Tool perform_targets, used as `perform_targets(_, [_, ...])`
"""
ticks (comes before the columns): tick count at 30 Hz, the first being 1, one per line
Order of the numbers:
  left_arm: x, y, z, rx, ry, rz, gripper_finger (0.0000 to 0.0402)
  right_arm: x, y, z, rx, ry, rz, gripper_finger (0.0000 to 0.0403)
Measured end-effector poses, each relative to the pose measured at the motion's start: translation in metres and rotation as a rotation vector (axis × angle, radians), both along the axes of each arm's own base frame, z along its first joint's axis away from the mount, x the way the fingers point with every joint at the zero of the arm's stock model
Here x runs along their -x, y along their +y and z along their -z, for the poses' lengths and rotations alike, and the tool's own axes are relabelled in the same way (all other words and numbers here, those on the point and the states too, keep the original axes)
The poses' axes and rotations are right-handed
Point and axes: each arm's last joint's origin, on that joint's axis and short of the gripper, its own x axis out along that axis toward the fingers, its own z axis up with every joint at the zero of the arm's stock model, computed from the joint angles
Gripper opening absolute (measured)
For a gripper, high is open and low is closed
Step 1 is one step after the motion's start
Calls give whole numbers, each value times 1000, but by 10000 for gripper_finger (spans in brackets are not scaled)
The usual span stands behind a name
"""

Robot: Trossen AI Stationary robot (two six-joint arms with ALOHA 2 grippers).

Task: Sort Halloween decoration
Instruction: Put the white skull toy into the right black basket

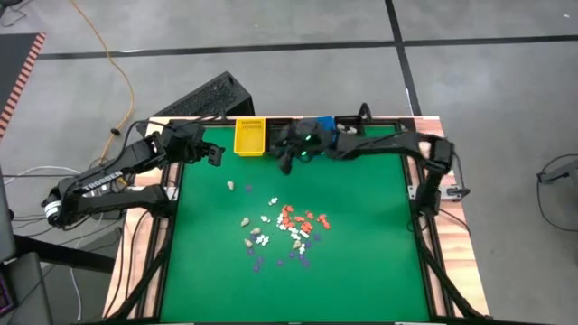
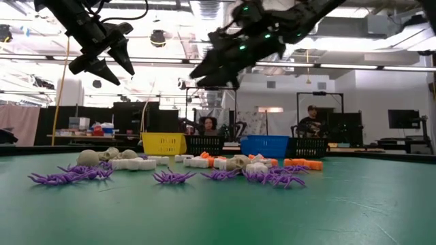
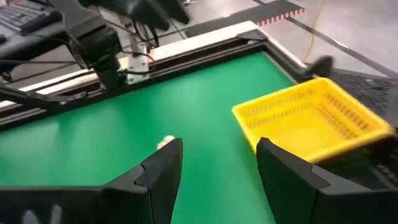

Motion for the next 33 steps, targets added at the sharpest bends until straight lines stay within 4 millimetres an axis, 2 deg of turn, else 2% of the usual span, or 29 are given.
perform_targets(7, [0,-1,0,9,-5,19,256,-60,28,17,47,-2,-92,230])
perform_targets(16, [-1,-1,0,24,-14,43,256,-122,38,31,60,-51,-133,230])
perform_targets(26, [-1,-2,0,36,-21,59,256,-161,42,78,49,-19,-152,230])
perform_targets(33, [-1,-2,1,37,-15,61,256,-177,43,113,35,53,-154,230])
